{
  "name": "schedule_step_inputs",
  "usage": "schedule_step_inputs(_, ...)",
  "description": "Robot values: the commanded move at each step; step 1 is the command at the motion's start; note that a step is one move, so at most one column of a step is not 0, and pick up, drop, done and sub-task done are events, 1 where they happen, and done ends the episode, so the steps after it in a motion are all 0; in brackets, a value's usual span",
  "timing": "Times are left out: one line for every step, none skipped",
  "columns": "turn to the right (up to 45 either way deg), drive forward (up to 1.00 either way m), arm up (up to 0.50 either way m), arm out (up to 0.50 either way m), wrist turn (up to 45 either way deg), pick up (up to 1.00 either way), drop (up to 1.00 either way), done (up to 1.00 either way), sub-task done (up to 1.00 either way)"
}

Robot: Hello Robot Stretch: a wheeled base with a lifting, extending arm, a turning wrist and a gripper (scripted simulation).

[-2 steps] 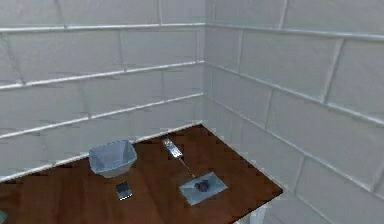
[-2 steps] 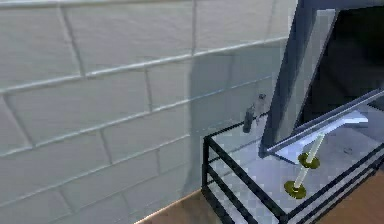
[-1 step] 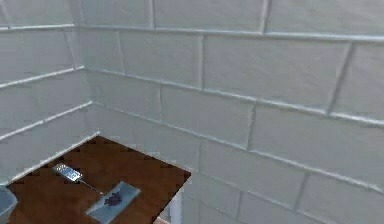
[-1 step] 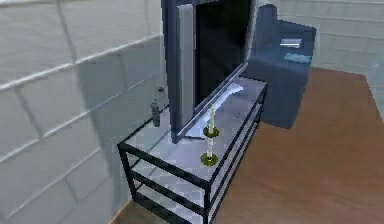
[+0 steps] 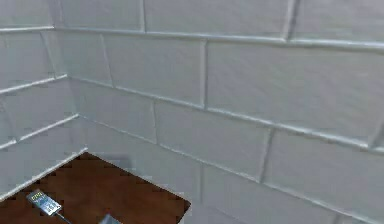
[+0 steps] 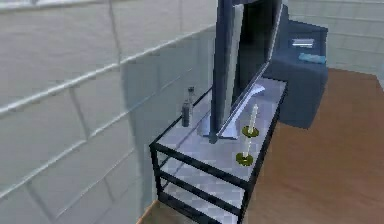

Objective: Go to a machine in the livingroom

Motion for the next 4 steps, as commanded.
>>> schedule_step_inputs(45.0, 0.0, 0.0, 0.0, 0.0, 0.0, 0.0, 0.0, 0.0)
schedule_step_inputs(45.0, 0.0, 0.0, 0.0, 0.0, 0.0, 0.0, 0.0, 0.0)
schedule_step_inputs(45.0, 0.0, 0.0, 0.0, 0.0, 0.0, 0.0, 0.0, 0.0)
schedule_step_inputs(6.0, 0.0, 0.0, 0.0, 0.0, 0.0, 0.0, 0.0, 0.0)
